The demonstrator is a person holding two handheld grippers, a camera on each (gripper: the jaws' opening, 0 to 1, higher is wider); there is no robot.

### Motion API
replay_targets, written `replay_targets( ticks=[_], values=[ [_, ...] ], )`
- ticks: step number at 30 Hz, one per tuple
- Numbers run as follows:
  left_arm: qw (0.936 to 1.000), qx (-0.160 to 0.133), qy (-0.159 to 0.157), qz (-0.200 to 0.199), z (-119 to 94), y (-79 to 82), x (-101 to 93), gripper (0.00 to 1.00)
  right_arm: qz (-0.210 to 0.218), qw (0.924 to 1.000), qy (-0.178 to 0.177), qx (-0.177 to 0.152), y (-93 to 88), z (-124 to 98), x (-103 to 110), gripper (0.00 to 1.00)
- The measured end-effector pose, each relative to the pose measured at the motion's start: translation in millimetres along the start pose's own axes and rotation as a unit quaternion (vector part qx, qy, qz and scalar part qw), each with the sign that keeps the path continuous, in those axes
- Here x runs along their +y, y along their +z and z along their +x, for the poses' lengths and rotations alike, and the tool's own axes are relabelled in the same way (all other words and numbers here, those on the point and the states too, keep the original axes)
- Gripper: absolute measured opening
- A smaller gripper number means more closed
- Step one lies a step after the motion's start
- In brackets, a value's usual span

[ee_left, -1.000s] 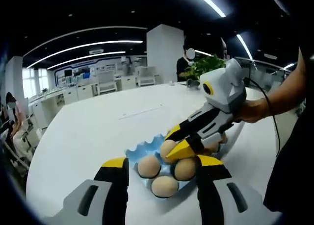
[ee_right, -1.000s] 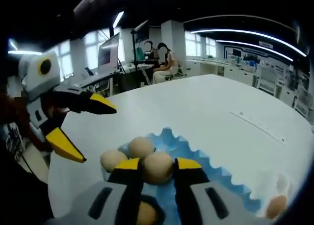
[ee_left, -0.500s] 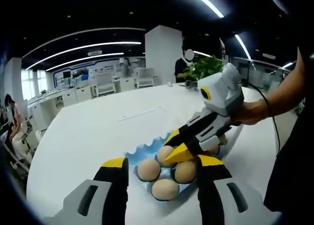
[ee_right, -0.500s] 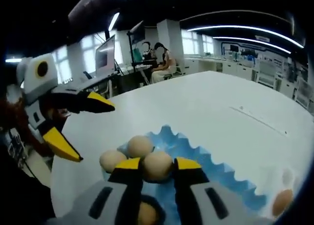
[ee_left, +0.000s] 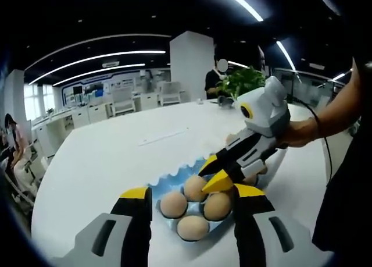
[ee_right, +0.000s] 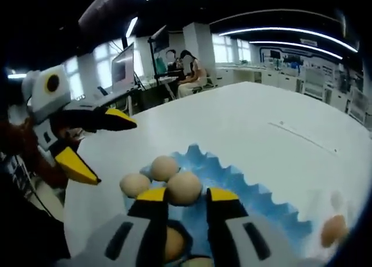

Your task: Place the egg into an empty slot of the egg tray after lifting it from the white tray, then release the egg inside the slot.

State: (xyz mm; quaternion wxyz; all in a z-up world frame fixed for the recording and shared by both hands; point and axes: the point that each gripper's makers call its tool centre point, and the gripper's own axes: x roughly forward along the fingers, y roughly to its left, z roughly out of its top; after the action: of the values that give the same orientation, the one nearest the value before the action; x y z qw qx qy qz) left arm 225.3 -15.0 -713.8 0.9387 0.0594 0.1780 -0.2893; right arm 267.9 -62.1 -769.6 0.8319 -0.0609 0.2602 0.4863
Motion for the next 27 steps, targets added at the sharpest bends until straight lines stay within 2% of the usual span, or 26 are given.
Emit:
replay_targets(
  ticks=[6, 9, 14, 17, 20, 22, 24, 26, 27],
  values=[
    [1.0, -0.001, 0.0, 0.0, 0, 0.5, -0.9, 0.53, 0.016, 0.999, -0.023, -0.033, 3.6, -24, -9, 0.25],
    [1.0, 0.0, -0.001, 0.0, 0, 0.7, -1.5, 0.53, 0.034, 0.9969, -0.05, -0.051, 3.4, -43, -23, 0.25],
    [1.0, -0.001, -0.003, -0.002, 1, 1.1, -2.6, 0.53, 0.035, 0.9928, -0.106, -0.042, -15.4, -73, -52, 0.24],
    [1.0, -0.002, -0.005, -0.004, 3, 1.6, -3.8, 0.53, 0.066, 0.9881, -0.13, -0.049, -25.9, -92, -67, 0.24],
    [1.0, 0.0, -0.005, 0.004, 4, 1.4, -4.8, 0.54, 0.07, 0.9852, -0.148, -0.052, -30.8, -105, -76, 0.24],
    [0.9999, 0.004, -0.007, 0.013, 4, 0.3, -6.8, 0.54, 0.05, 0.9814, -0.178, -0.05, -35.2, -119, -90, 0.23],
    [0.9999, 0.005, -0.01, 0.012, 4, -0.2, -8.3, 0.54, 0.073, 0.9741, -0.207, -0.054, -42.2, -133, -106, 0.23],
    [0.9999, 0.005, -0.011, 0.012, 4, -0.4, -8.8, 0.53, 0.072, 0.9699, -0.228, -0.047, -48.4, -143, -117, 0.23],
    [0.9999, 0.006, -0.011, 0.011, 4, -0.7, -8.6, 0.53, 0.07, 0.965, -0.249, -0.041, -53.1, -153, -125, 0.23]
  ],
)
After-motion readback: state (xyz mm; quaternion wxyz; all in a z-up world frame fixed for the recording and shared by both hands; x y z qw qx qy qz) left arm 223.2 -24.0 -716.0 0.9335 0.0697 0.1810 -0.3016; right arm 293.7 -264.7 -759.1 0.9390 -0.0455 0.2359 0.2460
